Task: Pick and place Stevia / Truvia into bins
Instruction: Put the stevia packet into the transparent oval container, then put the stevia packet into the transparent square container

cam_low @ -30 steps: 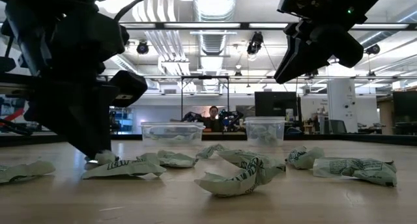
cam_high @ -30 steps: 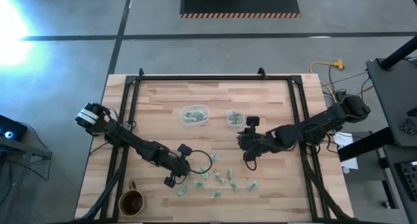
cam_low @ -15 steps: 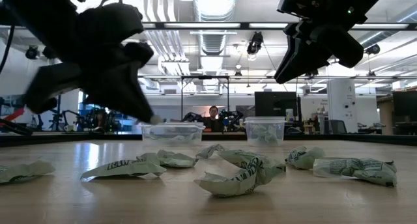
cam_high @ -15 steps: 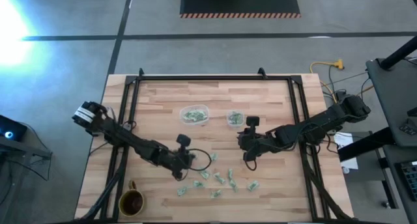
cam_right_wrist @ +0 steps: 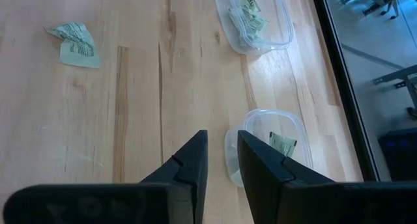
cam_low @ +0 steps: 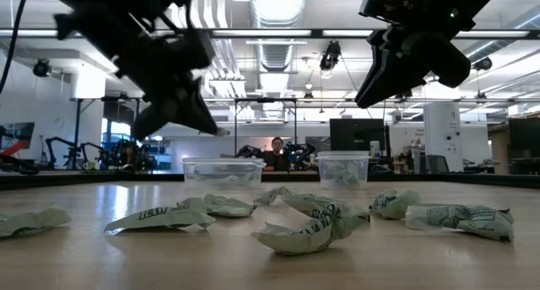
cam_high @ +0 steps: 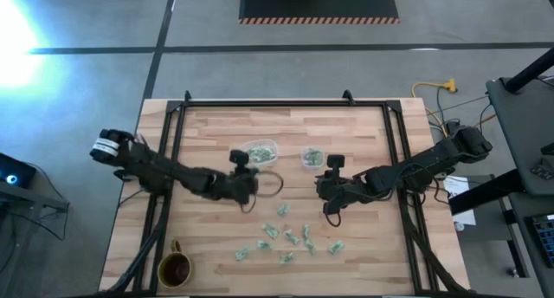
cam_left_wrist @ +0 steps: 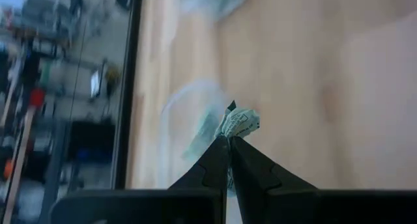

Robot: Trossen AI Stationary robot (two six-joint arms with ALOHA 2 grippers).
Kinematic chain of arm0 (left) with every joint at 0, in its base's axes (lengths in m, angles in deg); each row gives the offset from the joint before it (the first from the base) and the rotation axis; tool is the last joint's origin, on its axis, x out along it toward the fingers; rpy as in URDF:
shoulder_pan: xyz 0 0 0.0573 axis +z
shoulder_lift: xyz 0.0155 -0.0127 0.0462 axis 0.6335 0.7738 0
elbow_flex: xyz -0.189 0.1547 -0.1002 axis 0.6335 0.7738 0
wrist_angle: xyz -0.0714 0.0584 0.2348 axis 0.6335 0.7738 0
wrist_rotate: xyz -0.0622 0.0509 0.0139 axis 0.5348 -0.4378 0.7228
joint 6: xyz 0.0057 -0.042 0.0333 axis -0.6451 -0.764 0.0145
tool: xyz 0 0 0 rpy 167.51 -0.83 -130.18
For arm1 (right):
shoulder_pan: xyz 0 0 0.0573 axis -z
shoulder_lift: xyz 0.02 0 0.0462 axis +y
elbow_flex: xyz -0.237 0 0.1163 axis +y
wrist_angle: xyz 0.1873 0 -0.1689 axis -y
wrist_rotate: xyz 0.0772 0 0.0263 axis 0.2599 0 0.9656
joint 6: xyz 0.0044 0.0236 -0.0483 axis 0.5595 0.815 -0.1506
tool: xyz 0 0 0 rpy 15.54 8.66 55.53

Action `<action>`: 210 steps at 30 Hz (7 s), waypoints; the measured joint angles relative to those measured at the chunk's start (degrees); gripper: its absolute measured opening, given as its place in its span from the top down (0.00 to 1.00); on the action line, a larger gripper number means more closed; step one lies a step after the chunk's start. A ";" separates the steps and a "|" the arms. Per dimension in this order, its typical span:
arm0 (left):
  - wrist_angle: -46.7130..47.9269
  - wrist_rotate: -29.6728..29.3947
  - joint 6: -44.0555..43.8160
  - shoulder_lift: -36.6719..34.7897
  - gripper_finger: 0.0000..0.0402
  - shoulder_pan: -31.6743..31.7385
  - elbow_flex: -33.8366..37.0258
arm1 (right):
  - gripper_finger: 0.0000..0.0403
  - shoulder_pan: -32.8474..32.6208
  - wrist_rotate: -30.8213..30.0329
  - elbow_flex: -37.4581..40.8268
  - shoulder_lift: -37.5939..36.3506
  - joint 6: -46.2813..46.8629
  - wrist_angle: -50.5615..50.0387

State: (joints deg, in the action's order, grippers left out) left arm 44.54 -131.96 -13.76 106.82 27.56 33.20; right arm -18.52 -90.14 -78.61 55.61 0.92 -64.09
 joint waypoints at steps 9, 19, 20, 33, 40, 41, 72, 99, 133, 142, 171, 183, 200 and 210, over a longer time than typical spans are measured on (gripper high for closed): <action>0.64 14.78 -0.16 -0.25 1.00 15.67 0.04 | 0.83 0.02 0.00 0.00 0.00 -0.01 -0.06; 0.57 17.02 -1.95 -0.25 1.00 19.14 0.04 | 0.81 0.01 0.00 0.00 0.00 -0.01 -0.16; 0.57 17.01 -1.98 -0.25 0.99 19.14 0.02 | 0.81 0.02 0.00 0.00 0.00 0.01 -0.16; 0.59 16.97 -2.57 -0.35 0.76 18.56 -0.12 | 0.82 0.02 -0.02 0.00 0.00 0.35 -0.18; 4.16 17.63 -3.70 -3.67 0.73 12.65 -1.01 | 0.82 0.02 -0.02 0.00 0.02 0.40 -0.42; 4.14 17.88 -3.68 -4.40 0.73 11.34 -1.07 | 0.83 0.02 -0.03 0.03 0.02 0.42 -0.32; -2.81 42.42 -16.17 -3.34 0.73 -20.39 0.36 | 0.85 0.01 -0.02 0.46 0.02 0.62 -0.37; -8.58 38.35 -18.67 7.79 0.73 -26.21 -0.83 | 0.84 0.02 -0.02 0.46 0.02 1.67 -0.22; -11.09 41.38 -19.73 12.40 0.91 -23.46 -0.63 | 0.85 0.04 -0.02 0.46 0.02 1.93 -0.05; -10.69 39.30 -17.99 11.83 0.99 -23.11 -0.66 | 0.84 0.04 -0.04 0.46 0.02 1.91 -0.03; -6.19 5.31 7.49 -10.31 1.00 0.63 1.42 | 0.84 0.04 -0.07 0.48 0.02 1.74 -0.01; -9.41 28.65 4.26 -9.65 1.00 24.66 1.62 | 0.85 0.04 -0.07 0.66 0.02 1.47 -0.09; -10.01 32.20 2.53 0.62 1.00 27.64 0.64 | 0.84 0.04 -0.07 0.76 0.02 1.44 -0.08; -9.98 32.34 2.47 0.63 0.80 27.64 0.09 | 0.85 0.04 -0.07 1.27 0.02 1.54 -0.02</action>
State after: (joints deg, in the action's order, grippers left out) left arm 34.56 -99.63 -11.30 107.45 55.21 33.28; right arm -18.48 -90.20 -77.34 55.63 2.46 -64.12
